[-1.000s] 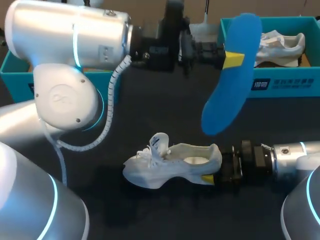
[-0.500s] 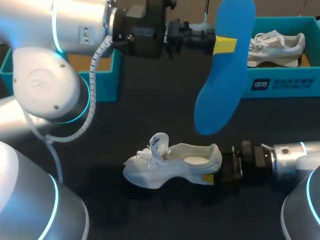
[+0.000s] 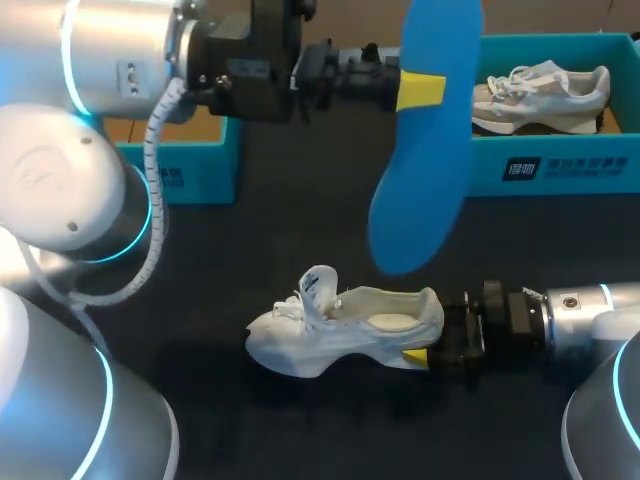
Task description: Take the shoe out of the shoebox, open the shoe tongue, remove and reinsert the insole, then place the shoe into the shoebox
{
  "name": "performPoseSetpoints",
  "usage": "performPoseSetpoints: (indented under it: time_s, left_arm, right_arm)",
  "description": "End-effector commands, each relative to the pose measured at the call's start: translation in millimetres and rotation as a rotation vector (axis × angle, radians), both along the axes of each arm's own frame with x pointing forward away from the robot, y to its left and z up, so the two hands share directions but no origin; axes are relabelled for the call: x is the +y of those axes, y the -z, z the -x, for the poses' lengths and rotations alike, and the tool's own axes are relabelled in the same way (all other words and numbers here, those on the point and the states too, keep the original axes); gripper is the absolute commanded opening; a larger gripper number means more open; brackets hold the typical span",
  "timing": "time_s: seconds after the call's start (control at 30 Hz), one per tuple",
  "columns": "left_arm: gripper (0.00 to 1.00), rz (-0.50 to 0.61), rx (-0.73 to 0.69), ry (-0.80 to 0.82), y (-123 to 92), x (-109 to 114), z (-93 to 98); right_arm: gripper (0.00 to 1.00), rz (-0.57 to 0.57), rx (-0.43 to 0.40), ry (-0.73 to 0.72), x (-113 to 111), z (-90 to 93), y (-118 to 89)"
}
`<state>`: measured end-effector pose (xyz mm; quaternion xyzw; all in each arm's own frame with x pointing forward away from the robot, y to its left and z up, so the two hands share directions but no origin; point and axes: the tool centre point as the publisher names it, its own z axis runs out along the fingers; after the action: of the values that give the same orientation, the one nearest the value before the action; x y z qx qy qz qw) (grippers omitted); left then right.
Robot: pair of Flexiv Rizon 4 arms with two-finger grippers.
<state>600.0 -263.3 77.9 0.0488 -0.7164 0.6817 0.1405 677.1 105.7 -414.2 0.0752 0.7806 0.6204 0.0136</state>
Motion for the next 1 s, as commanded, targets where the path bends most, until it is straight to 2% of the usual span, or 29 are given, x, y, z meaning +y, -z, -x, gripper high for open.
performPoseSetpoints:
  time_s: [0.03, 0.2, 0.87, 0.9, 0.93, 0.97, 1.0]
  left_arm:
    - [0.0, 0.005, -0.002, -0.018, 3.5, 16.9, 7.4]
    - [0.0, -0.004, 0.0, -0.032, 2.2, 20.1, -2.0]
    - [0.0, -0.004, 0.0, -0.032, 2.2, 20.1, -2.0]
    - [0.0, -0.004, 0.0, -0.032, 2.2, 20.1, -2.0]
    - [0.0, -0.004, 0.0, -0.032, 2.2, 20.1, -2.0]
    - [0.0, -0.004, 0.0, -0.032, 2.2, 20.1, -2.0]
    - [0.0, -0.004, 0.0, -0.032, 2.2, 20.1, -2.0]
  right_arm:
    - [0.0, 0.003, 0.001, 0.002, 1.5, 0.4, -1.2]
    - [0.0, 0.003, 0.001, 0.002, 1.5, 0.4, -1.2]
    - [0.0, 0.013, 0.005, 0.013, 0.3, -0.6, -1.7]
    - [0.1, 0.018, 0.008, 0.013, -0.6, -1.4, -1.6]
    - [0.6, 0.021, 0.011, 0.013, -1.7, -2.1, -1.6]
    - [1.0, 0.022, 0.014, 0.018, -3.6, -2.7, -1.8]
    - [1.0, 0.022, 0.014, 0.022, -5.4, -2.8, -2.6]
